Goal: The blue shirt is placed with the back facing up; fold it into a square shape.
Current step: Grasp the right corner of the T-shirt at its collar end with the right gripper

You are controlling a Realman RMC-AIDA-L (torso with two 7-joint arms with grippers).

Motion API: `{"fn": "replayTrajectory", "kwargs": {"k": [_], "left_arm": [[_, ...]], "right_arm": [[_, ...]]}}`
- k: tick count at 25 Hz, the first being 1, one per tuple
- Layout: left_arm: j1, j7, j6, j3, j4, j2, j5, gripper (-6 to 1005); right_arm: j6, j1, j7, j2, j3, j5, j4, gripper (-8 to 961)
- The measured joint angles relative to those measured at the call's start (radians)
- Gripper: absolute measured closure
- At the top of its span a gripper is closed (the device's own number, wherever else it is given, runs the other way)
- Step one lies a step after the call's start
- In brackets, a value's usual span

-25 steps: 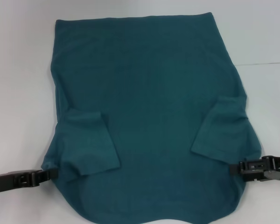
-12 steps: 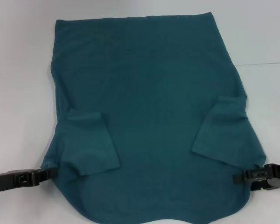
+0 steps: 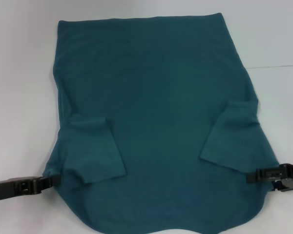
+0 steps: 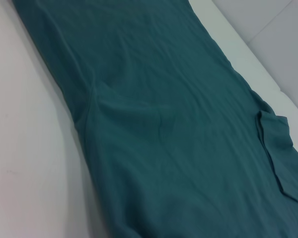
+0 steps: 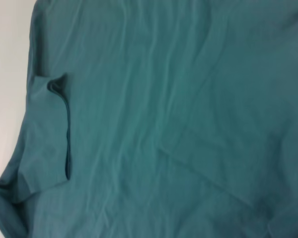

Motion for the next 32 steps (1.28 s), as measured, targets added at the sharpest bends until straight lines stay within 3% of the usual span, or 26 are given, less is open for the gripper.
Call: {"fn": "replayTrajectory", "kwargs": {"k": [17, 24, 32], "left_arm": [[0.0, 0.003, -0.003, 0.0, 0.0, 0.0, -0.002, 978], [-0.001, 0.005, -0.003, 0.002, 0.0, 0.0, -0.002, 977], [-0.003, 0.015, -0.003, 0.0, -0.012, 0.0, -0.002, 976]], "right_arm": [[-0.027, -0.02, -0.024, 0.002, 0.038, 0.082, 0.057, 36], [-0.028, -0.049, -0.044, 0.009, 0.122, 0.095, 0.058, 36], [-0.068, -0.065, -0.051, 0.009, 0.139, 0.107, 0.058, 37]]}}
